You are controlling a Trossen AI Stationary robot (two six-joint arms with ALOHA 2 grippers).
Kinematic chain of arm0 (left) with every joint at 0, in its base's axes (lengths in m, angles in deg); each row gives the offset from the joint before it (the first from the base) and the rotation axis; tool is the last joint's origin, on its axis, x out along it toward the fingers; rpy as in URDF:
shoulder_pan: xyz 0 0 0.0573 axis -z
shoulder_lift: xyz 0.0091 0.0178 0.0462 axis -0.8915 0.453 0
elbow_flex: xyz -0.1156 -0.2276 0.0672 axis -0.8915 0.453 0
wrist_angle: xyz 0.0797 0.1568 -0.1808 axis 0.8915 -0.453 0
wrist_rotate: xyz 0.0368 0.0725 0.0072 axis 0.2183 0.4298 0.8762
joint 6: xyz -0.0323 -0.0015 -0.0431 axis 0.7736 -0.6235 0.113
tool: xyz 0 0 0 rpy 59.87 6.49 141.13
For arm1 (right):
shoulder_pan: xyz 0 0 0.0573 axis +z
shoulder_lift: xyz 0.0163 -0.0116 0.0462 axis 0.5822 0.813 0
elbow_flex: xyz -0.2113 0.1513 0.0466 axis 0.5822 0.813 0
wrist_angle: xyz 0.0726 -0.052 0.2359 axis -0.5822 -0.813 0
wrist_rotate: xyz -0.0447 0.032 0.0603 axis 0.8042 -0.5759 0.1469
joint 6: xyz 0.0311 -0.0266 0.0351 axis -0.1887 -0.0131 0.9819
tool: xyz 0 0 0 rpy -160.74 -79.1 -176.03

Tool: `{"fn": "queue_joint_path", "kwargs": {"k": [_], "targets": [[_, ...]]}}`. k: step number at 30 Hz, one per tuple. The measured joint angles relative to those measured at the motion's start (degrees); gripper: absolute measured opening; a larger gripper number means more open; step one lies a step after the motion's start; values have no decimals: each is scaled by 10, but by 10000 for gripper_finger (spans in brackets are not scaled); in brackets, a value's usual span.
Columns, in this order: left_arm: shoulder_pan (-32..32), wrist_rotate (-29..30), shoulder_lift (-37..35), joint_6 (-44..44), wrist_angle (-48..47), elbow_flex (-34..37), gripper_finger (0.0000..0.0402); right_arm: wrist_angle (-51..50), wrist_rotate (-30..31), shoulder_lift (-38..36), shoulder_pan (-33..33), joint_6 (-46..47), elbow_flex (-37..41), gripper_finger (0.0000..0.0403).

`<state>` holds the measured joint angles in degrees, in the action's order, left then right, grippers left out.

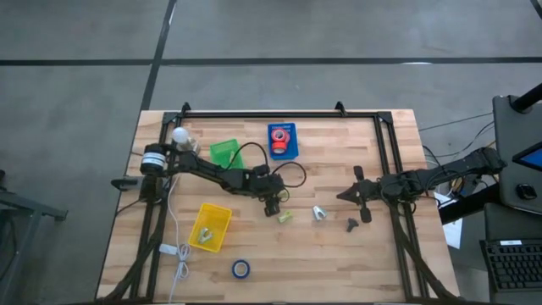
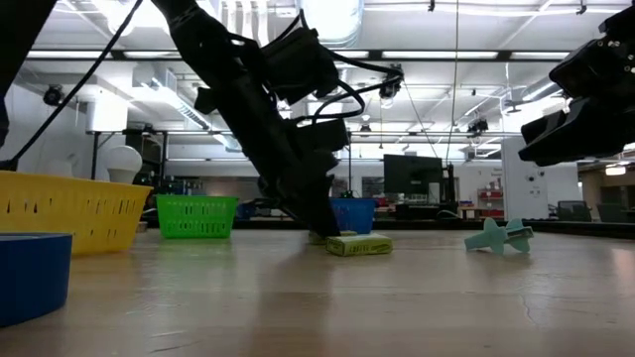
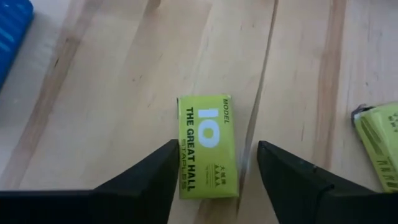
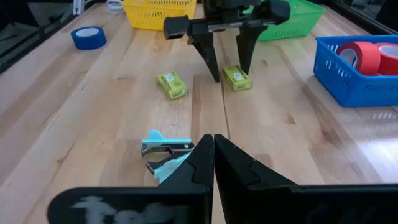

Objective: Pick and place Stapler, Stapler remover, tape
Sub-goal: Put the top green staple wire box into the green bin

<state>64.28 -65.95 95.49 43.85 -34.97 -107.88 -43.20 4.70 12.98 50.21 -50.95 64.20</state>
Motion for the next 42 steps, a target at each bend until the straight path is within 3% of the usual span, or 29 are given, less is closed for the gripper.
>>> {"fn": "queue_joint_path", "kwargs": {"k": [11, 21, 25, 32, 38, 42], "targets": [[-1, 4, 0, 21, -3, -7, 110, 1, 0, 2, 0, 2, 0, 8], [-1, 0, -33, 31, -13, -24, 132, 1, 0, 2, 0, 2, 0, 8], [0, -1, -68, 34, -44, -24, 120, 1, 0, 2, 0, 1, 0, 8], [0, 3, -144, 56, -138, -24, 108, 1, 0, 2, 0, 2, 0, 8], [0, 48, -222, 77, -243, -24, 135, 1, 0, 2, 0, 2, 0, 8], [0, 75, -272, 89, -307, -23, 121, 1, 0, 2, 0, 2, 0, 8]]}}
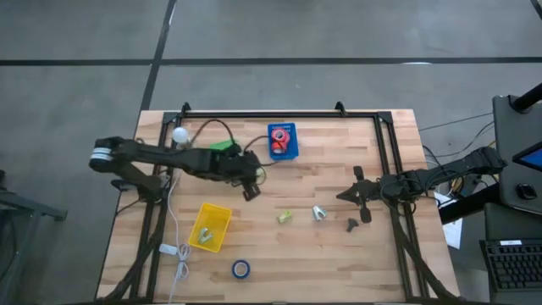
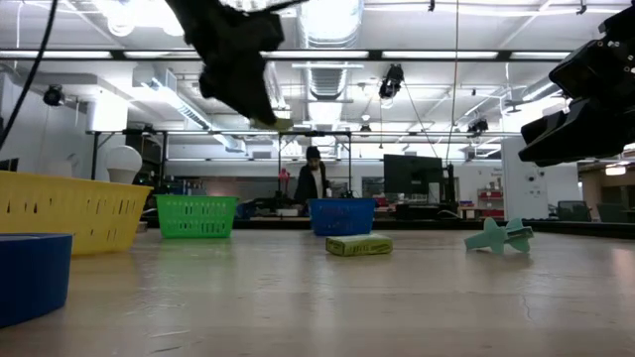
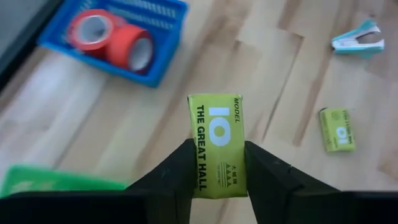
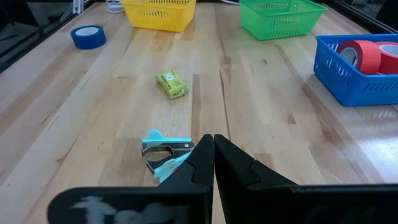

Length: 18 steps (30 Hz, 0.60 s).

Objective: Pick and place Stapler, Stapler remover, tape
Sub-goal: Put the top green staple wire box into the green bin

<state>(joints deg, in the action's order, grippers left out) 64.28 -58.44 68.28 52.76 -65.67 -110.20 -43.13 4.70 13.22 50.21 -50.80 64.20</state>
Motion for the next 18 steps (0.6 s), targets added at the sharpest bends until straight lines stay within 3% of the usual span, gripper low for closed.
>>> {"fn": "queue_joint_path", "kwargs": {"k": [5, 9, 13, 18], "targets": [[0, 31, -53, 23, -64, 0, 108, 0, 0, 0, 0, 0, 0, 8], [0, 66, -83, 32, -106, 0, 121, 0, 0, 0, 0, 0, 0, 8], [0, 97, -92, 45, -139, 1, 133, 0, 0, 0, 0, 0, 0, 8], [0, 116, -90, 57, -165, 5, 111, 0, 0, 0, 0, 3, 0, 8]]}}
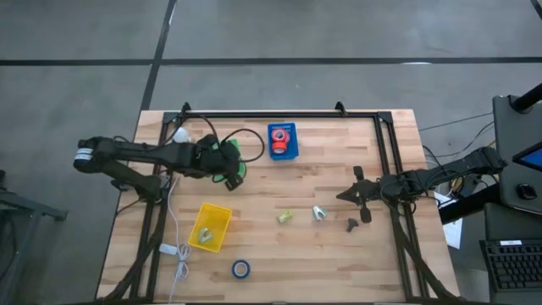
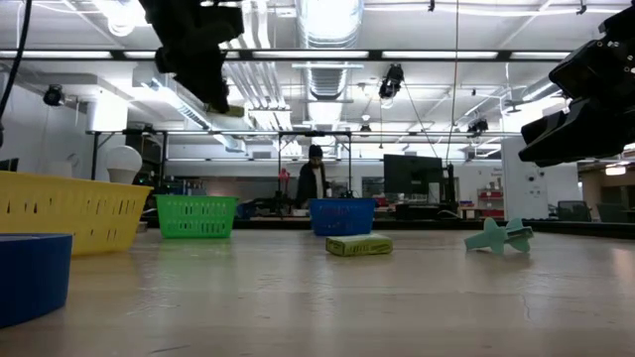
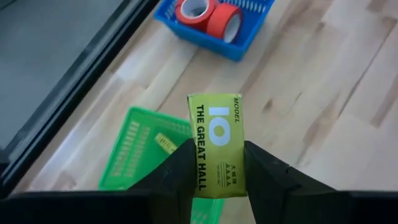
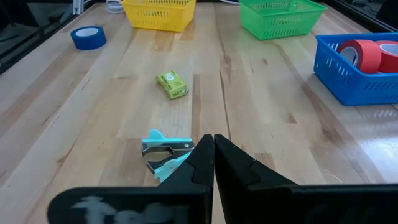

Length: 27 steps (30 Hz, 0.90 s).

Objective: Pick and place Stapler, Stapler remover, tape
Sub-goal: Put the top green staple wire box into the green bin

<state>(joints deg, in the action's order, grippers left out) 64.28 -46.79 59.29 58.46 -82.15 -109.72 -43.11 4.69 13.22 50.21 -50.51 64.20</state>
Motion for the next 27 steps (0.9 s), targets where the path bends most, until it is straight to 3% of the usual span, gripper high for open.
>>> {"fn": "queue_joint_path", "kwargs": {"k": [4, 9, 14, 20, 27], "targets": [[-4, 13, 0, 13, -8, 21, 109, 0, 0, 0, 0, 0, 0, 8], [-26, 30, 1, 42, -16, 59, 134, 0, 0, 0, 0, 2, 0, 8], [-71, 25, 1, 114, -11, 109, 131, 0, 0, 0, 0, 2, 0, 8], [-122, 22, 1, 176, 53, 167, 118, 0, 0, 0, 0, 2, 0, 8], [-156, -41, 1, 187, 145, 209, 136, 0, 0, 0, 0, 2, 0, 8]]}}
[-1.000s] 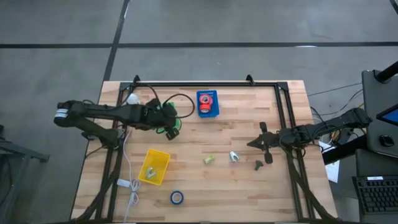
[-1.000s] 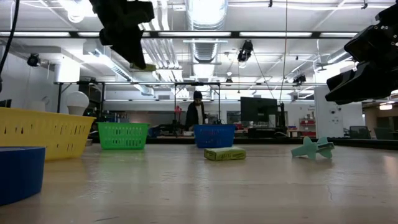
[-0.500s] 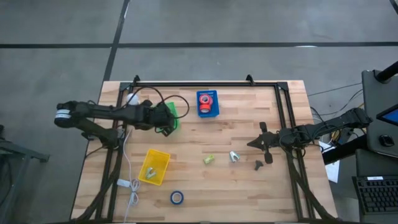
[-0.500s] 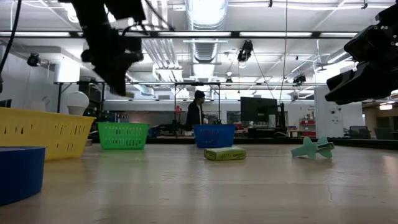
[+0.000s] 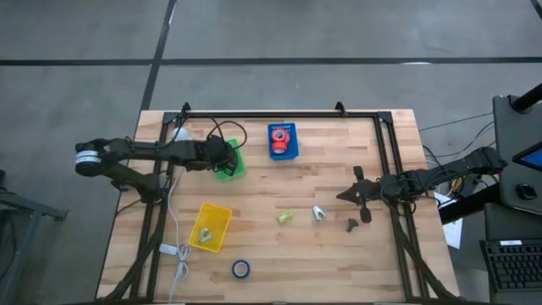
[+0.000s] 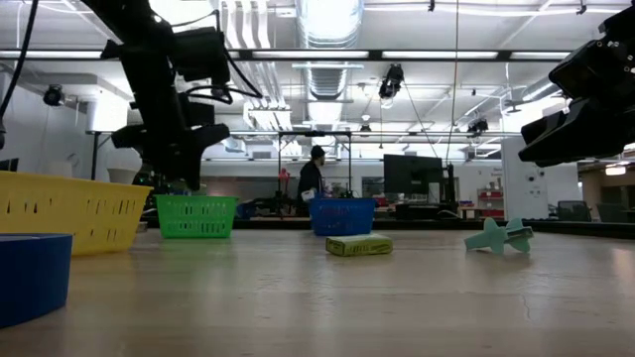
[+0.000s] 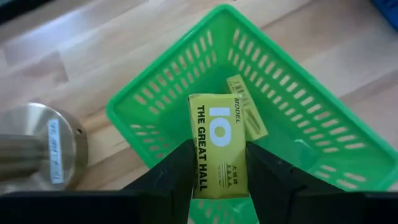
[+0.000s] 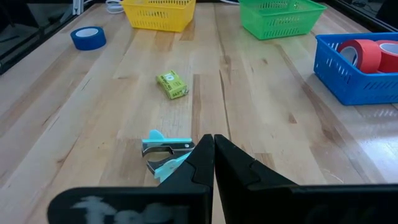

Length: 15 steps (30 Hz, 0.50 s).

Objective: Pick and place Stapler, Stapler remover, tape
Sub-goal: Put the top green staple wire box into the green bin, then put the green staple wire box into the green bin

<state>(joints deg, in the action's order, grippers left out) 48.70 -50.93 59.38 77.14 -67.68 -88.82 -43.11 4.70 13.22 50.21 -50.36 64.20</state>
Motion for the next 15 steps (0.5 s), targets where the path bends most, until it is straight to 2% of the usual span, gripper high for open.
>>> {"fn": "queue_joint_path", "kwargs": {"k": [8, 15], "targets": [[-6, -7, 0, 30, 22, 14, 140, 0, 0, 0, 0, -2, 0, 8], [-7, -8, 0, 23, 55, 14, 183, 0, 0, 0, 0, -1, 0, 8]]}}
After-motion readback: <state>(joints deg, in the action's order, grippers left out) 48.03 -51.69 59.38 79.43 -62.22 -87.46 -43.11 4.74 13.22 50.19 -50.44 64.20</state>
